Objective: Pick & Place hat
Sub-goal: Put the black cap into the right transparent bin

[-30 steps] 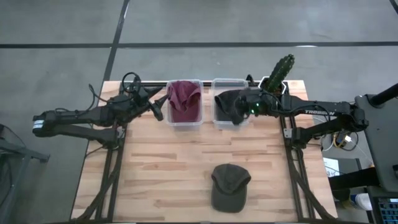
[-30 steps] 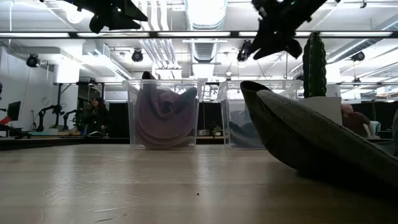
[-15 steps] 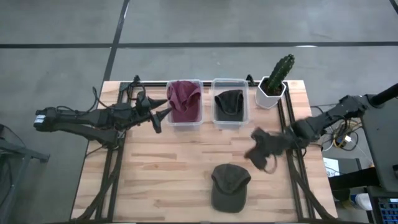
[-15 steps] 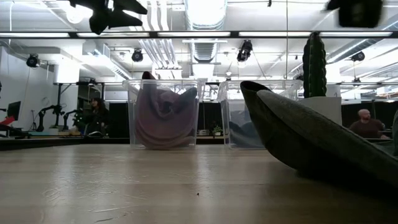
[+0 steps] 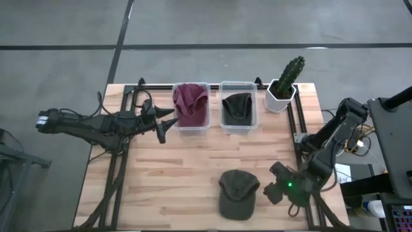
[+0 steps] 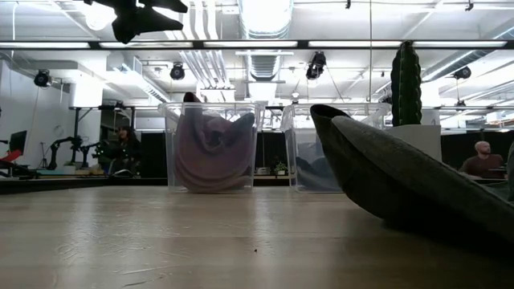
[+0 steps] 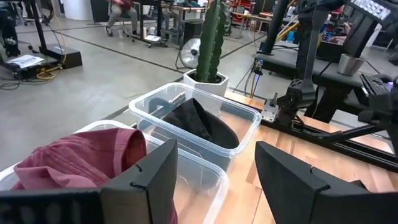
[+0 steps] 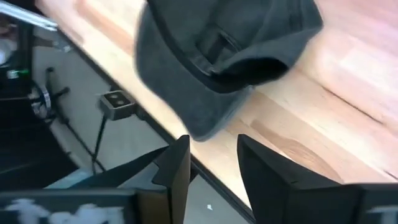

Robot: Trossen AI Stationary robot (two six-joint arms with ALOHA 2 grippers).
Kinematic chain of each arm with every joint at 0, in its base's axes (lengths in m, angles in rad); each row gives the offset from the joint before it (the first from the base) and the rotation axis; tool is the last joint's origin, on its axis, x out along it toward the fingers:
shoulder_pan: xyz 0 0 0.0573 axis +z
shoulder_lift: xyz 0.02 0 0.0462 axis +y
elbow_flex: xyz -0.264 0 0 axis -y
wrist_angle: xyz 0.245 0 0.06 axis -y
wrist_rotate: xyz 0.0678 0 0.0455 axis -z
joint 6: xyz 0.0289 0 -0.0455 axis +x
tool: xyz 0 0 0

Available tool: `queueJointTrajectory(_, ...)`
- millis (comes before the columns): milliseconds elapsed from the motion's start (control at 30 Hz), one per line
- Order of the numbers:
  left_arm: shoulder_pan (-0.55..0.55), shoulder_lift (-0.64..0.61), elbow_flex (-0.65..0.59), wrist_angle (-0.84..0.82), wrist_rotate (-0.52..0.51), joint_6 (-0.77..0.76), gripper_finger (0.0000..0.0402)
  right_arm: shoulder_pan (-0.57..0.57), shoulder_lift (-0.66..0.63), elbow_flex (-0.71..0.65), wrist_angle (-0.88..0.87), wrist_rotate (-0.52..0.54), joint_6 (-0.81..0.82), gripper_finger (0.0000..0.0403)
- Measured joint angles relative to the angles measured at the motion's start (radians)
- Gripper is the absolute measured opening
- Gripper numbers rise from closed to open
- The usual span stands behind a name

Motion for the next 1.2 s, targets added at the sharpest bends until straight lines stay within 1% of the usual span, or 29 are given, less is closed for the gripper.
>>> queueJointTrajectory(267,0.0,0.0,0.0,-0.037,-0.001,-0.03,0.0208,0.002,0.125,0.0,0.094,-0.002,0.043,0.0171)
queueJointTrajectory(400,0.0,0.0,0.0,-0.042,-0.002,-0.035,0.0208,0.002,0.186,0.0,0.107,-0.005,0.077,0.0194)
queueJointTrajectory(567,0.0,0.0,0.0,-0.042,-0.002,-0.035,0.0208,0.002,0.255,0.0,0.108,-0.005,0.124,0.0211)
queueJointTrajectory(867,0.0,0.0,0.0,-0.042,-0.002,-0.034,0.0208,0.001,0.34,0.0,0.113,0.013,0.196,0.0217)
queueJointTrajectory(1200,0.0,0.0,0.0,-0.044,-0.002,-0.035,0.0208,-0.008,0.388,-0.035,0.231,0.081,0.201,0.0217)
